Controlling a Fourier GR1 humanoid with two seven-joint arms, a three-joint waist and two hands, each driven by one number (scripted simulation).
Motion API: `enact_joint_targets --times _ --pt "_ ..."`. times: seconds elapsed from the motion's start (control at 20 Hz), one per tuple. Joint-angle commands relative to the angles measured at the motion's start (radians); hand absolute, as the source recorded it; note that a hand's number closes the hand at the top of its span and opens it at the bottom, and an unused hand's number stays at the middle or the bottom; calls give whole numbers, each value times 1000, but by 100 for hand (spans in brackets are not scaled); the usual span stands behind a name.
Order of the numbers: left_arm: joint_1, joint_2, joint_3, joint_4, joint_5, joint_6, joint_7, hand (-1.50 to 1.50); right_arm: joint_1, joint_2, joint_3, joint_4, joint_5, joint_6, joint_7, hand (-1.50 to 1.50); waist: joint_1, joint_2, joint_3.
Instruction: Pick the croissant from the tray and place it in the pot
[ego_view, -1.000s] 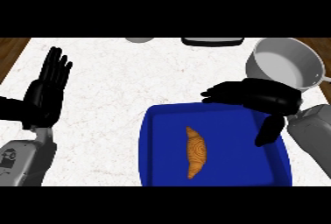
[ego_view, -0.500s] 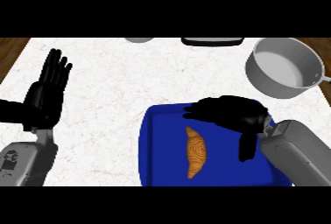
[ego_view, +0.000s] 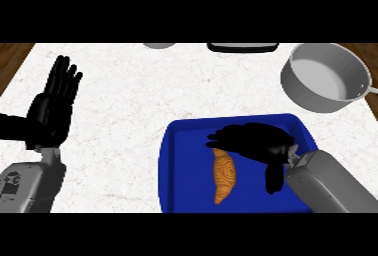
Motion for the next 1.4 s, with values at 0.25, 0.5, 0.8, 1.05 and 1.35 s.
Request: enact_joint_targets --times 0.25,0.5,0.8,1.05,1.35 --pt "-4 -59 10 50 -51 -6 -42 0 84 87 10 -5 150 -58 -52 -150 -2 1 0" --pt "10 -40 20 -81 -33 -9 80 0 62 123 -6 49 239 -73 0 -150 2 -1 0" --pt "42 -77 -1 -115 -72 5 72 0 9 225 -30 261 302 -156 -52 -150 10 0 0" --pt "50 -47 59 -63 -45 -75 19 0 69 282 1 254 366 -168 -67 -150 3 0 0" --pt "25 -47 91 -10 -66 -76 -3 0 139 284 7 295 421 -247 -139 -150 -1 0 0"
